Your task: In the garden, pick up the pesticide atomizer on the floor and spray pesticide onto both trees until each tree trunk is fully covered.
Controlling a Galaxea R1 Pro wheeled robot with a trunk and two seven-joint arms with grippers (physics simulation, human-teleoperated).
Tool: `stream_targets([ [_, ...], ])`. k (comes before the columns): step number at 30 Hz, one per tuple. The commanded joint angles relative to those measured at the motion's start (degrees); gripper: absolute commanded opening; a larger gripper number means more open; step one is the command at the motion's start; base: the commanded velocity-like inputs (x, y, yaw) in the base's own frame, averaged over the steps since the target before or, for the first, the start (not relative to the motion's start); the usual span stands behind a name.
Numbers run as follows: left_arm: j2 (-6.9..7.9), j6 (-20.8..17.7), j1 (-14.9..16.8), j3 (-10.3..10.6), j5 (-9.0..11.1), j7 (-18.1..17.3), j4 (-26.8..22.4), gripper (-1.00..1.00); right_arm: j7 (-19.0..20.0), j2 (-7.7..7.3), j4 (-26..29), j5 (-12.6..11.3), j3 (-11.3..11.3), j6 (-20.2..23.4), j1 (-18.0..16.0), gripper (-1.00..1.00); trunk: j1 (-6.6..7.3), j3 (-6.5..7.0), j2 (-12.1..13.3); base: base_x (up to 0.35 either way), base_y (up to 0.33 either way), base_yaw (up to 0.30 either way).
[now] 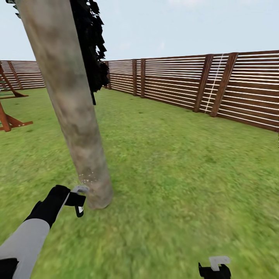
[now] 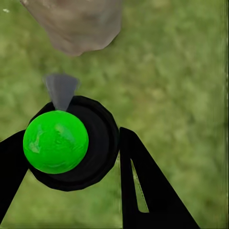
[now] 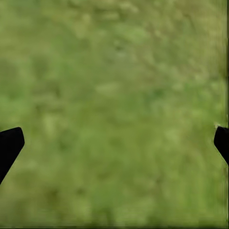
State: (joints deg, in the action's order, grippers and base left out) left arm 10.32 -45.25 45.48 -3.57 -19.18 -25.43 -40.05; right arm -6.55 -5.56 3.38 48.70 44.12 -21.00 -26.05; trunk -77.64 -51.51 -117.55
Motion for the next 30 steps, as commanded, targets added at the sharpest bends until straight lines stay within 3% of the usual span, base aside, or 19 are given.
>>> stream_targets([
  [1, -0.04, -0.2, 0.0, -0.3, -0.6, -0.5, -0.1, -1.0, -0.3, 0.0, -0.1, 0.6, 0.4, -0.2, -0.1, 1.0, 0.03, -0.05, 0.0, -0.181, -0.249, 0.0],
  [14, -0.03, 0.4, -0.4, -0.9, -0.8, 0.6, 0.8, -1.0, -0.3, 0.02, 0.0, 0.5, 0.4, -0.2, -0.1, 1.0, 0.03, -0.05, 0.0, -0.136, -0.251, 0.017],
  [16, -0.12, 0.5, -0.5, -1.7, -0.7, 2.4, 1.8, -1.0, -0.3, 0.03, 0.0, 0.5, 0.4, -0.2, -0.1, 1.0, 0.03, -0.05, 0.0, -0.1, -0.253, 0.227],
  [19, -0.87, 0.6, -0.6, -2.9, -0.5, 7.9, 3.7, -1.0, -0.3, 0.03, 0.0, 0.5, 0.4, -0.2, -0.1, 1.0, 0.03, -0.05, 0.0, -0.051, -0.26, 0.267],
  [26, -3.02, 0.6, -0.6, -3.2, -0.5, 9.8, 4.6, -1.0, -0.2, -0.04, 0.0, 0.6, 0.4, -0.2, -0.1, 1.0, 0.03, -0.05, 0.0, 0.0, -0.267, 0.129],
  [28, -3.09, 0.6, -0.5, -4.4, -0.5, 10.2, 4.6, -1.0, -0.2, -0.13, -0.1, 0.6, 0.4, -0.2, -0.1, 1.0, 0.03, -0.05, 0.0, 0.066, -0.27, 0.004],
  [29, -3.11, 0.6, -0.6, -6.6, -0.6, 10.5, 4.6, -1.0, -0.2, -0.14, 0.0, 0.6, 0.4, -0.2, -0.1, 1.0, 0.03, -0.05, 0.0, 0.08, -0.27, 0.001],
  [30, -3.11, 0.7, -0.5, -7.2, -0.6, 11.1, 4.6, -1.0, -0.2, -0.15, 0.0, 0.6, 0.4, -0.2, -0.1, 1.0, 0.03, -0.05, 0.0, 0.083, -0.27, 0.001],
])
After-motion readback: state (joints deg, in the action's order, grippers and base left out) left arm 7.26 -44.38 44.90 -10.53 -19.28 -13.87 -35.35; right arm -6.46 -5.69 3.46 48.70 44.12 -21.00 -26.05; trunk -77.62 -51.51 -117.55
